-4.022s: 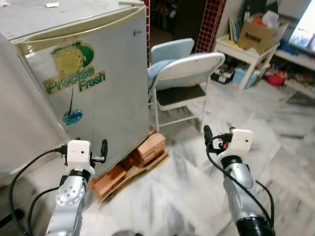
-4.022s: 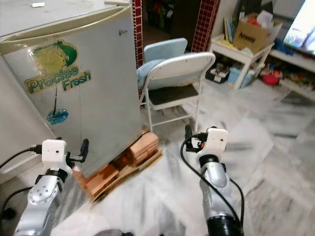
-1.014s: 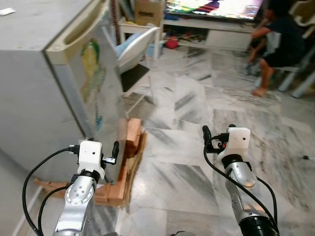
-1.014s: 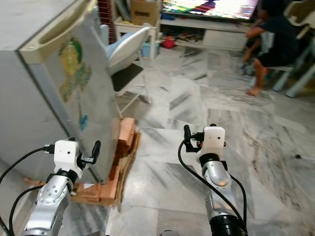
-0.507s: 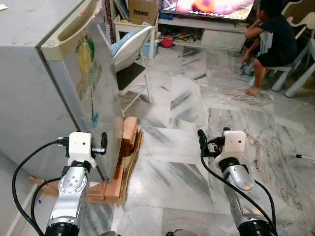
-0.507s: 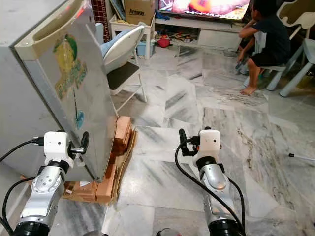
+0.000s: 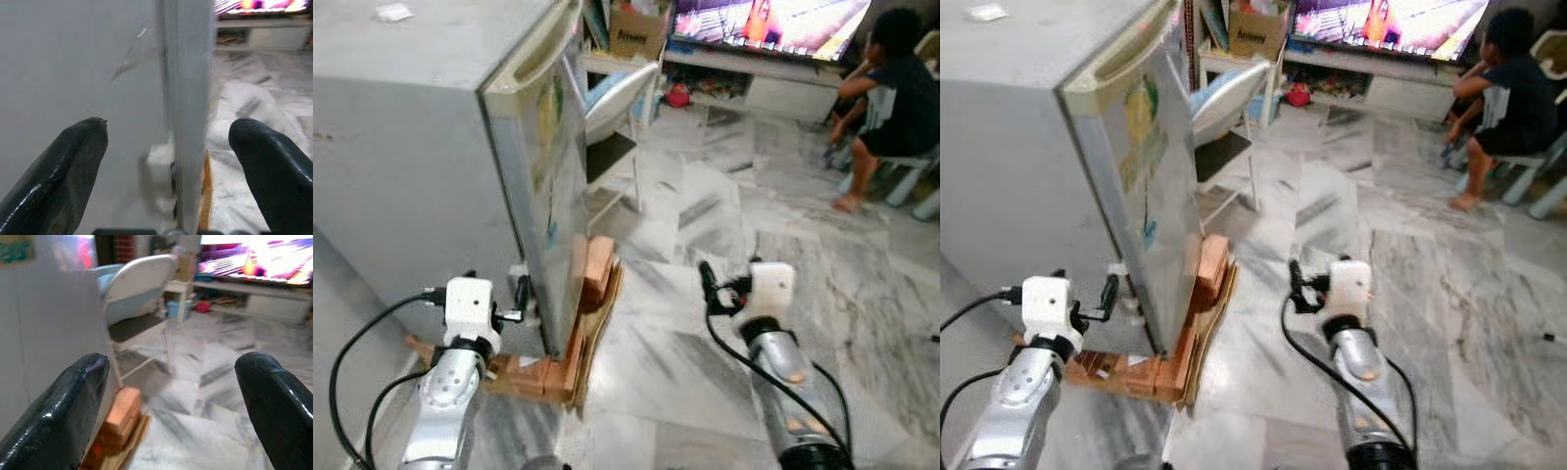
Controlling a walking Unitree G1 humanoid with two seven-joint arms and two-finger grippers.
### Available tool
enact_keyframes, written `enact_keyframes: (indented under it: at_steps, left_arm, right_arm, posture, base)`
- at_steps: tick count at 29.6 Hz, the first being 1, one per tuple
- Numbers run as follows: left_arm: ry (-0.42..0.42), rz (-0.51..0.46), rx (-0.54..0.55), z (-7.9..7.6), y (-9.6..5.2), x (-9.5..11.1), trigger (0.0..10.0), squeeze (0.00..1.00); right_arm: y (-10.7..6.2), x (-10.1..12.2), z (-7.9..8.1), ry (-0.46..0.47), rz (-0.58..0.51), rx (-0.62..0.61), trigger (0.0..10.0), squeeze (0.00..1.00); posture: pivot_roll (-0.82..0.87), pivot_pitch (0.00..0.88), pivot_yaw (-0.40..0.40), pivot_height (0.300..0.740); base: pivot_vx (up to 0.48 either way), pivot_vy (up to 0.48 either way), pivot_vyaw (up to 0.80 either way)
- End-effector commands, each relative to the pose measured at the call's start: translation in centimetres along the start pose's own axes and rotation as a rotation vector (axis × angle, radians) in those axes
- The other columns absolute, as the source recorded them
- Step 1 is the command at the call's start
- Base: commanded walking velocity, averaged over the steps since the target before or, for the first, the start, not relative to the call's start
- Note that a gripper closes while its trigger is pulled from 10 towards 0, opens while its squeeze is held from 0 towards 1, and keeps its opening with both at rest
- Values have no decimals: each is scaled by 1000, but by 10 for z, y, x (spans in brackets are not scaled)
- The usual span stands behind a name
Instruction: Restocking fridge
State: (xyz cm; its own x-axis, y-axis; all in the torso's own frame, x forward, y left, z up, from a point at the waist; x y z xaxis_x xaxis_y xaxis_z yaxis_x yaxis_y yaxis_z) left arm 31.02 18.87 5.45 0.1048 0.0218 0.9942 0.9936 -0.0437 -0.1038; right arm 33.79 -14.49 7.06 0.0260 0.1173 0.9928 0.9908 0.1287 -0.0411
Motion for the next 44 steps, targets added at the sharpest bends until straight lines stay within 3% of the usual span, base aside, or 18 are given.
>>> enact_keyframes:
  at_steps: [1,18,22,27,30,36,44]
  left_arm:
    - [11,-17,-58,-17,3,5,10000,0]
    - [5,20,-137,-33,6,0,10000,0]
    - [-5,40,-140,-33,14,-4,10000,0]
    - [-5,48,-127,-34,31,-1,10000,0]
    - [7,47,-79,-21,45,4,10000,0]
    - [14,45,-7,-4,55,7,10000,0]
    - [9,105,-31,-5,54,-8,10000,0]
  right_arm:
    - [-2,-2,-16,-23,11,-37,10000,0]
    - [-3,-1,-16,-29,9,-43,10000,0]
    - [-4,-1,-17,-32,13,-41,10000,0]
    - [-7,-6,-16,47,46,-47,10000,0]
    - [-11,-5,-19,28,41,-47,10000,0]
    - [-15,-6,-27,14,52,-68,10000,0]
    - [-17,-7,-25,-5,60,-58,10000,0]
  posture:
    - [46,0,-44,740]
    - [40,0,-47,740]
    - [33,0,-55,740]
    - [17,9,-58,740]
    - [-2,9,-53,740]
    - [-14,14,-46,740]
    - [-15,18,-50,740]
  base:
    - [274,247,-594]
    - [0,0,-98]
    - [0,0,0]
    - [0,0,0]
    - [0,0,0]
    - [0,0,0]
    - [0,0,0]
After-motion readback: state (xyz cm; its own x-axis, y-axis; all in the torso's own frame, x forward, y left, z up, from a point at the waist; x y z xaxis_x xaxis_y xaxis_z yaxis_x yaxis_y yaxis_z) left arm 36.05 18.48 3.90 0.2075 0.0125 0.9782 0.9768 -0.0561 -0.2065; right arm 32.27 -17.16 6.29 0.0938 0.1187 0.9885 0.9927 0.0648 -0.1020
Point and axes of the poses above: a point about 5 cm out from each wrist's last joint towards the gripper, its own y axis pointing out of the wrist towards the gripper, its own x axis along the axis of the wrist's last joint, z = x × y, the point moved 6 cm from there along y, pointing out of the wrist towards the gripper, and after that the axes turned 8 degrees about -y, right-handed, at the moved point
